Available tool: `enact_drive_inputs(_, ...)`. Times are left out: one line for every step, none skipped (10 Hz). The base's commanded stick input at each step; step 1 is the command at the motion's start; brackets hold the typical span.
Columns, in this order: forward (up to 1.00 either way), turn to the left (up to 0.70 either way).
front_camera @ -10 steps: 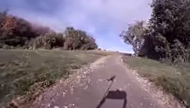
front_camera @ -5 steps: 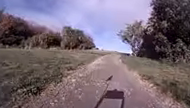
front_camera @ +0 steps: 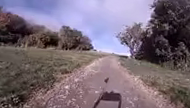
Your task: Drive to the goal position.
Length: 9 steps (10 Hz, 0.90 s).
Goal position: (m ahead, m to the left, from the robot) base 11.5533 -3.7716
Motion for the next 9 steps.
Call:
enact_drive_inputs(0.70,-0.12)
enact_drive_inputs(0.70,-0.12)
enact_drive_inputs(0.70,-0.02)
enact_drive_inputs(0.70,-0.01)
enact_drive_inputs(0.70,0.00)
enact_drive_inputs(0.70,0.00)
enact_drive_inputs(0.70,0.00)
enact_drive_inputs(0.70,0.00)
enact_drive_inputs(0.70,0.00)
